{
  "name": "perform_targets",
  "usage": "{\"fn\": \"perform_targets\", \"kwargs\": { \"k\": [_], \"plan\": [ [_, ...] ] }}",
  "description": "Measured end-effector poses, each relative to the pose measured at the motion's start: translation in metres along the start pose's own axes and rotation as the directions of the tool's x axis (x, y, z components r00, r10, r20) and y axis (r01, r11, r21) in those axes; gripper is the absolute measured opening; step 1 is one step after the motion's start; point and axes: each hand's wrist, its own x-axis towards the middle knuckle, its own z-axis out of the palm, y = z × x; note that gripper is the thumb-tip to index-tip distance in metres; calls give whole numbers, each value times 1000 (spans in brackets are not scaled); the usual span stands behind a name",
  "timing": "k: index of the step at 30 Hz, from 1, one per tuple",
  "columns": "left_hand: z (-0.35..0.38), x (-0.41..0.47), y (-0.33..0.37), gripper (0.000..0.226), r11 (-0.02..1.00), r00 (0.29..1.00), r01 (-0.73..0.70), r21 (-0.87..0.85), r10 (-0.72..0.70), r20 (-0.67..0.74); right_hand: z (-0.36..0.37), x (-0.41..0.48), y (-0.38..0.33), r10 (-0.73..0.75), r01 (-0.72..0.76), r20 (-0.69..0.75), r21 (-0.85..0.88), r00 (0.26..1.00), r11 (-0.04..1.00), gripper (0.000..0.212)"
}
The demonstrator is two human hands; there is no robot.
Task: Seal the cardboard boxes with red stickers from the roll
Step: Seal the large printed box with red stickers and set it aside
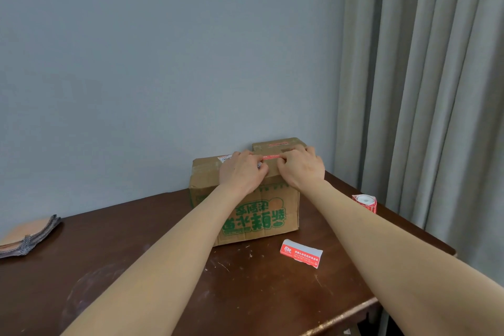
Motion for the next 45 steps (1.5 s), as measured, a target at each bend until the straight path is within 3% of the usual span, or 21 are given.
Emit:
{"fn": "perform_targets", "kwargs": {
  "k": [14,29,37,45],
  "plan": [
    [-3,0,0,43,1000,999,4,23,-5,52,2,1,0,98,-99,47,31,994,995,51],
    [-3,5,1,48,997,995,8,77,-16,99,2,15,-1,164,-199,276,104,947,974,66],
    [1,2,2,40,1000,1000,17,6,-17,3,-2,9,-4,154,-158,99,31,983,987,50],
    [2,-3,5,36,1000,998,-16,19,17,-62,-8,6,-14,95,-92,41,-64,995,994,32]
  ]
}}
